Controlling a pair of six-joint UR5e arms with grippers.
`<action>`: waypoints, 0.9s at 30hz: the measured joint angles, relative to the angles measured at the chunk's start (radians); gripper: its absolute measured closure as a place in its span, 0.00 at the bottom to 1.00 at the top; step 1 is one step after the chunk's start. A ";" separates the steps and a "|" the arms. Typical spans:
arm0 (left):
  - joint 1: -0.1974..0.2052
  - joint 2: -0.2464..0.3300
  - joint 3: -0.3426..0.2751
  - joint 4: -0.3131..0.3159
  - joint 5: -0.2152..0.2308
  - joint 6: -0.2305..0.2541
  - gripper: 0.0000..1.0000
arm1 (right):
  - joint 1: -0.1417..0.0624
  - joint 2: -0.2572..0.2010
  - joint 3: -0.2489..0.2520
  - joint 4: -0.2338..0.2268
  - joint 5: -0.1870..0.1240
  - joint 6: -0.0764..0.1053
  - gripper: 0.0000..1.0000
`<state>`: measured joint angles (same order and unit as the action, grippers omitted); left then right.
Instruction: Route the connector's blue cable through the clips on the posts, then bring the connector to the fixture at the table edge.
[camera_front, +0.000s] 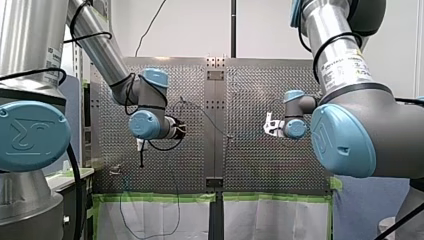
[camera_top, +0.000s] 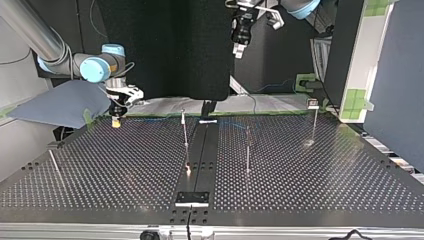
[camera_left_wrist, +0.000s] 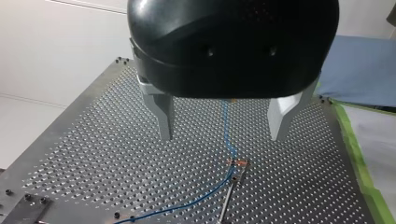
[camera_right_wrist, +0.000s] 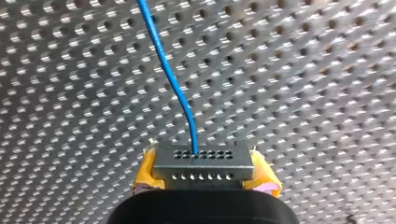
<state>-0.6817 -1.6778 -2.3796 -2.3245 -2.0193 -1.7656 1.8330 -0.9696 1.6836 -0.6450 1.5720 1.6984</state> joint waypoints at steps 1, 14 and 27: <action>0.000 0.000 -0.002 0.000 0.000 0.001 0.00 | 0.001 -0.006 -0.004 0.007 0.000 0.000 1.00; 0.002 0.000 -0.004 -0.002 -0.001 0.005 0.00 | -0.004 -0.116 -0.069 0.110 0.063 -0.039 1.00; 0.006 0.000 -0.004 -0.006 -0.001 0.008 0.00 | -0.033 -0.226 -0.086 0.220 0.174 -0.114 1.00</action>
<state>-0.6758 -1.6778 -2.3834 -2.3306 -2.0199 -1.7572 1.8000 -1.1960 1.5974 -0.4248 1.7461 1.5849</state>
